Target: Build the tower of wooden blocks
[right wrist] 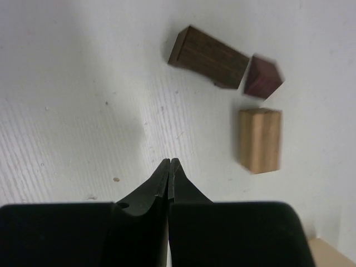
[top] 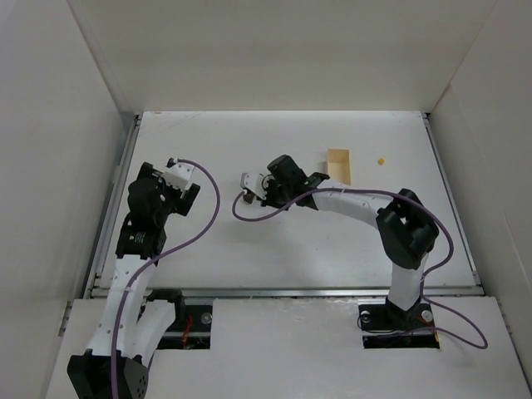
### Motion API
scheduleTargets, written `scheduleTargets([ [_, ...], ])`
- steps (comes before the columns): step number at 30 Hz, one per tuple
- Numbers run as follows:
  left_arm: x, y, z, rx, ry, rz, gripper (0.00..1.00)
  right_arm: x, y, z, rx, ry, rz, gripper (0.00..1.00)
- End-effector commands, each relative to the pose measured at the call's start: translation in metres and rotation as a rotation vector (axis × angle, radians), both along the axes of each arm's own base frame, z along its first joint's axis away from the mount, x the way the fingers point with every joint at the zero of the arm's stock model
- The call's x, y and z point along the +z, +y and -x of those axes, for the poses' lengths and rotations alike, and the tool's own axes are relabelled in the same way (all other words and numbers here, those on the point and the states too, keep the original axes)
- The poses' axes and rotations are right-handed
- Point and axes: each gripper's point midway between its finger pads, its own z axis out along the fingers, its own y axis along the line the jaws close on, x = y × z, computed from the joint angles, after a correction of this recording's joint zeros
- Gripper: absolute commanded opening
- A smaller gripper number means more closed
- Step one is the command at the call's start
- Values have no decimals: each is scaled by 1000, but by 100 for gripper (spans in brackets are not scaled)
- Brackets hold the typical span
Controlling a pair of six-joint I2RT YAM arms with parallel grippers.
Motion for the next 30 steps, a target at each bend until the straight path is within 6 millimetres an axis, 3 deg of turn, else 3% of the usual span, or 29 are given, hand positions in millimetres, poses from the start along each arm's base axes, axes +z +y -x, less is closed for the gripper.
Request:
scheduleTargets([
  [1,0,-13,1,-80,5,2,100,-2,-19,2,-69,43,-19,0],
  [8,6,-35,-1,-229,22,-19,100,6,-35,0,-141,50,-76,1],
  [9,-4,-43,0,-275,61,-12,100,6,-37,-2,-167,72,-93,3],
  [11,6,-54,-1,-325,66,3,100,14,-41,-10,-201,69,-131,10],
  [13,-5,-70,-2,-382,139,29,100,30,-47,-16,-253,71,-189,17],
  [14,4,-76,-5,-395,136,45,100,37,-50,-20,-275,65,-212,25],
  [16,-7,-89,-12,-412,210,77,100,57,-58,-24,-343,56,-275,40],
  [17,-11,-94,-12,-425,252,91,100,58,-71,-28,-389,52,-287,48],
  [18,1,-100,-19,-431,247,100,98,68,-74,-32,-411,36,-325,53],
  [20,-21,-112,-27,-426,380,129,96,96,-96,-41,-509,-11,-408,56],
  [21,-4,-119,-39,-431,372,137,91,98,-105,-40,-543,-16,-427,58],
  [22,-25,-125,-50,-425,468,145,87,121,-114,-43,-569,-60,-485,59],
  [23,-33,-133,-48,-424,541,156,83,127,-125,-44,-629,-69,-508,59],
  [24,-36,-139,-55,-411,577,178,80,131,-140,-48,-680,-87,-528,60],
  [25,-20,-144,-70,-405,557,191,77,152,-151,-47,-712,-125,-570,60],
  [26,-39,-153,-76,-410,621,206,77,154,-160,-45,-756,-126,-591,60],
  [28,-40,-161,-88,-408,623,220,77,162,-188,-45,-850,-173,-606,64],
  [29,-54,-172,-86,-427,661,210,77,177,-199,-40,-867,-213,-632,65],
  [30,-54,-179,-90,-440,654,206,77,184,-211,-38,-908,-243,-644,68],
])
